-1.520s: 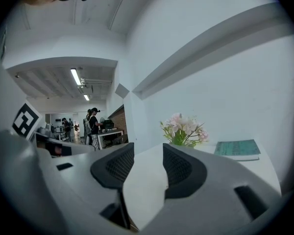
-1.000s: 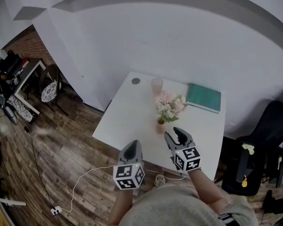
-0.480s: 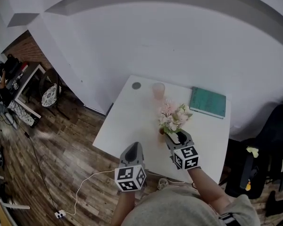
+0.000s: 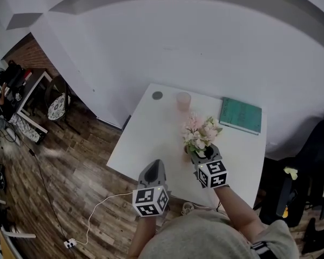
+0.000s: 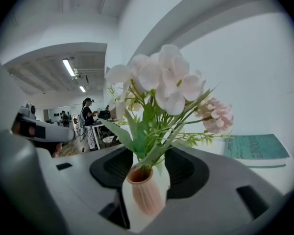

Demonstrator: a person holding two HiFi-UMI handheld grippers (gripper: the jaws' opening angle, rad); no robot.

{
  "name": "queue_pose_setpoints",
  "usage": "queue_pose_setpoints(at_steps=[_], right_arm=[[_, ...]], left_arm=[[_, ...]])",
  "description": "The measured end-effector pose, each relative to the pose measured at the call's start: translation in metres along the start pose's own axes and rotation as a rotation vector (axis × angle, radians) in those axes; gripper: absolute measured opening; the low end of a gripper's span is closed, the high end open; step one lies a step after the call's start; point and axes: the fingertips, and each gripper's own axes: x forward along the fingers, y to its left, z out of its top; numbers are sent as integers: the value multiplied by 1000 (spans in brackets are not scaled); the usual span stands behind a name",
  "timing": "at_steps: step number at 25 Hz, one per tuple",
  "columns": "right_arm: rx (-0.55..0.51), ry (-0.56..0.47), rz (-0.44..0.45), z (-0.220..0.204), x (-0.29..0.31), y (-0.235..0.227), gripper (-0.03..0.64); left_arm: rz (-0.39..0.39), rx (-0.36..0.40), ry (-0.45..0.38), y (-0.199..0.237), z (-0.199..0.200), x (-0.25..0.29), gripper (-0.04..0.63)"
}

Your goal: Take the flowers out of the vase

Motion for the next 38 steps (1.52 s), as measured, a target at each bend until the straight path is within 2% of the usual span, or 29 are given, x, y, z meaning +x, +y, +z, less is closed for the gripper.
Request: queue_pose_setpoints(at_steps=[12,18,38], right_arm=[[54,-10,18,4,2,-2,70],[57,-27,25,10,0,1,31],[-25,-145,22,77,-32,21,23]], left_arm=[[14,-1,4,0,-3,-1,8],[12,2,-3,0,-1,-3,8],[24,-3,-30,-4,2,-64,8]])
